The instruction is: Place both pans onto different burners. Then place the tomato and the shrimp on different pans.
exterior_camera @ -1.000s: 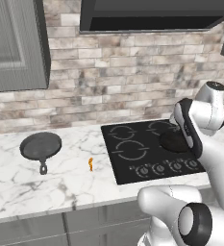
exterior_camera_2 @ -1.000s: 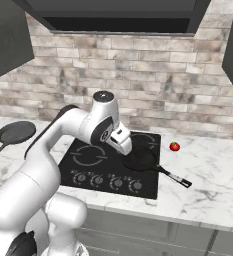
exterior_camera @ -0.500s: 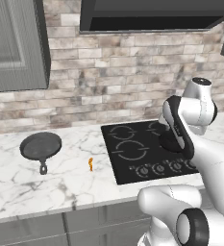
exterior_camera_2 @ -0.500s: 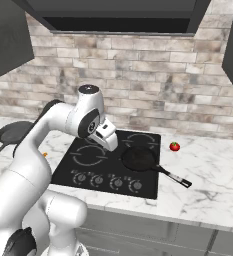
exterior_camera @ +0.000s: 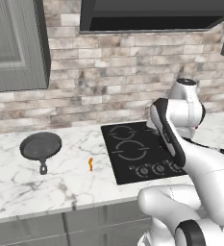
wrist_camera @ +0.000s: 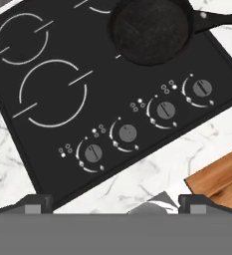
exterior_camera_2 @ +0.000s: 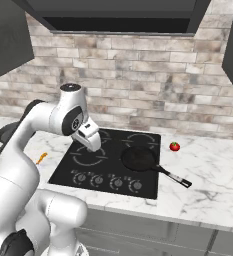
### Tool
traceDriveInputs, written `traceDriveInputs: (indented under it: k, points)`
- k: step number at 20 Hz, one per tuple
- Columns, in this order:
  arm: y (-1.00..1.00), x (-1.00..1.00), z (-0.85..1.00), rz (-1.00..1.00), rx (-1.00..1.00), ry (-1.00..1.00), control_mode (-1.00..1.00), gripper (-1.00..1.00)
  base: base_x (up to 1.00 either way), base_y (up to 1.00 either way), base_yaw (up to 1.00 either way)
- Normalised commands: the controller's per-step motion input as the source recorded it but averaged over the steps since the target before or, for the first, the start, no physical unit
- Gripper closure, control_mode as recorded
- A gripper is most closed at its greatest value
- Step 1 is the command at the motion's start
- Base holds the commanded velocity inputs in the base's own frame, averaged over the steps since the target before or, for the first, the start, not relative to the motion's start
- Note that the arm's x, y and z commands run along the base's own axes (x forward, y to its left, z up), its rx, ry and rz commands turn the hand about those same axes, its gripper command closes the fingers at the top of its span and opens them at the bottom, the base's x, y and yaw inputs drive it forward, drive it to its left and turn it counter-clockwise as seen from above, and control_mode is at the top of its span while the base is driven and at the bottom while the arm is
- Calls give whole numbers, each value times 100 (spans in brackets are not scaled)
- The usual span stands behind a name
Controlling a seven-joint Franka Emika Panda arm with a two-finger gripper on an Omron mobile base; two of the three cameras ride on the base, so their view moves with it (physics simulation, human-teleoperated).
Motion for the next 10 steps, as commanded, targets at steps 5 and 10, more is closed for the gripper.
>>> traceDriveInputs:
  k: [5, 10]
  points:
    - [53, -7, -3, 2, 0, 4, -100, -100, 0, 0, 0]
    - [50, -2, -15, 9, -1, 0, -100, -100, 0, 0, 0]
